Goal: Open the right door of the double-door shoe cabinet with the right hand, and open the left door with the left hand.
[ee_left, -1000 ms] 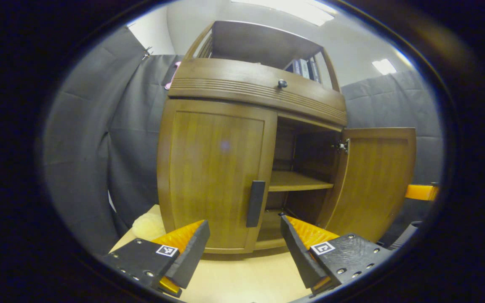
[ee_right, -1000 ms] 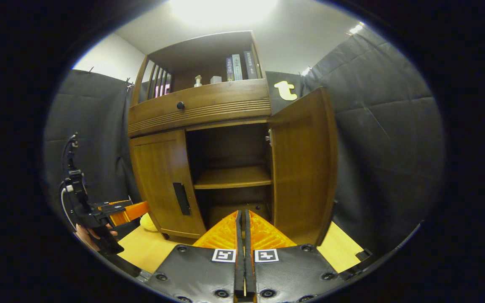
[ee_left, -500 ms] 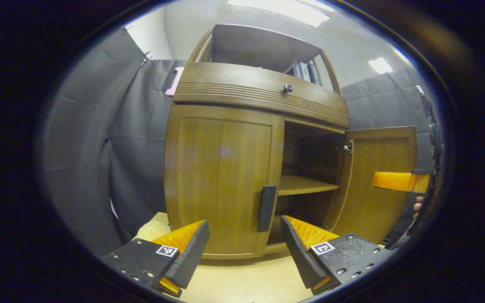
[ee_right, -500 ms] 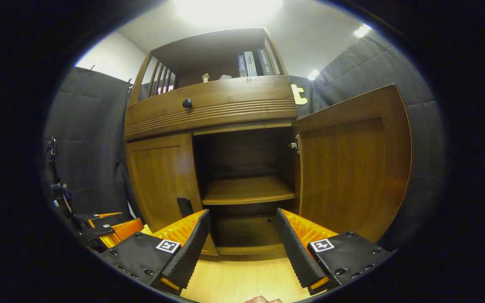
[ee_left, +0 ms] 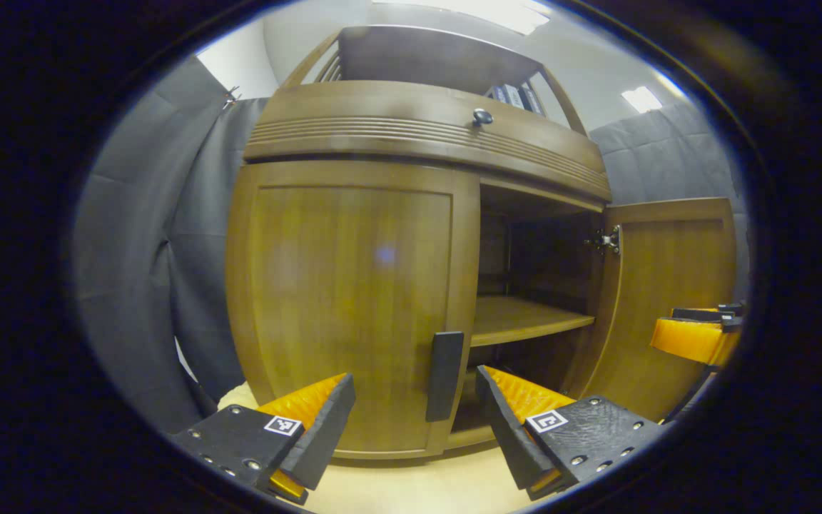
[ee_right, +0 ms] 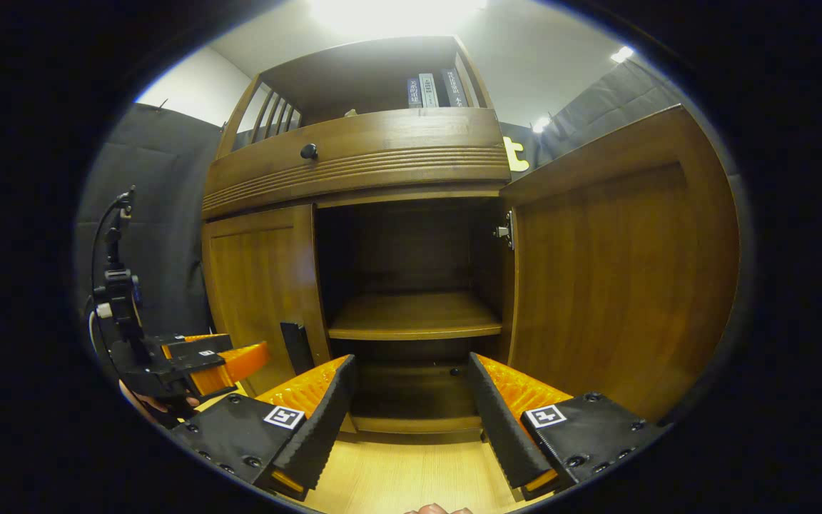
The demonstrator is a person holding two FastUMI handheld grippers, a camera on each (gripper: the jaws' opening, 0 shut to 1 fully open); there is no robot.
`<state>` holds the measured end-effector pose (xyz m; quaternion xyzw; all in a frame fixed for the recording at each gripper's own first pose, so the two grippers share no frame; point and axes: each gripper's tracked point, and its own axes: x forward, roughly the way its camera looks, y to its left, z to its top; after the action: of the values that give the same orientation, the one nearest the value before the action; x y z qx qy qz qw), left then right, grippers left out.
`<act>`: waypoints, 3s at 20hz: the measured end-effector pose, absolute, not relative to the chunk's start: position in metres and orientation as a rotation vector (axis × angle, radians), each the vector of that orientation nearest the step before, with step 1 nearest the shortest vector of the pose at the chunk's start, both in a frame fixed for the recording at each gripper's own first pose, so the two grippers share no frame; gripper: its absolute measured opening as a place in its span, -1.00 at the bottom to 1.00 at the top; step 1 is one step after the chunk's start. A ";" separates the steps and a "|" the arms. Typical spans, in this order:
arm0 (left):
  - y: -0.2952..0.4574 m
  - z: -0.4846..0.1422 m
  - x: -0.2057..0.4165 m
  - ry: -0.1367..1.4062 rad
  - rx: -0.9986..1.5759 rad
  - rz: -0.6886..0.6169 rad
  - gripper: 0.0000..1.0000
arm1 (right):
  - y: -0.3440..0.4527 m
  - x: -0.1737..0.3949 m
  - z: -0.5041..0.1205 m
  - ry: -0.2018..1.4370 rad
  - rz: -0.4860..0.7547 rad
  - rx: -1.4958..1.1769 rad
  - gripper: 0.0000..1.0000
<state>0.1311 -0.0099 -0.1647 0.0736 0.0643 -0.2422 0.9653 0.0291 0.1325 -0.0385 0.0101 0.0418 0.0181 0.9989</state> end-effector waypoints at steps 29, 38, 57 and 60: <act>-0.060 -0.216 0.185 0.211 0.147 -0.401 -0.85 | 0.148 0.063 -0.060 0.123 0.193 0.001 0.86; -0.038 -0.209 0.146 0.207 0.128 -0.451 -0.85 | 0.154 0.031 -0.061 0.114 0.156 -0.007 0.86; 0.052 -0.190 0.071 0.160 0.104 -0.449 -0.90 | 0.159 -0.041 -0.078 0.117 0.047 0.009 0.86; 0.074 -0.186 0.062 0.158 0.076 -0.433 -0.88 | 0.168 -0.045 -0.080 0.122 0.066 0.010 0.86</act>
<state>0.0622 0.0741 -0.1857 0.0379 0.0783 -0.2145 0.9728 -0.0454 0.1676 -0.0801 0.0051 0.0610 0.0330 0.9976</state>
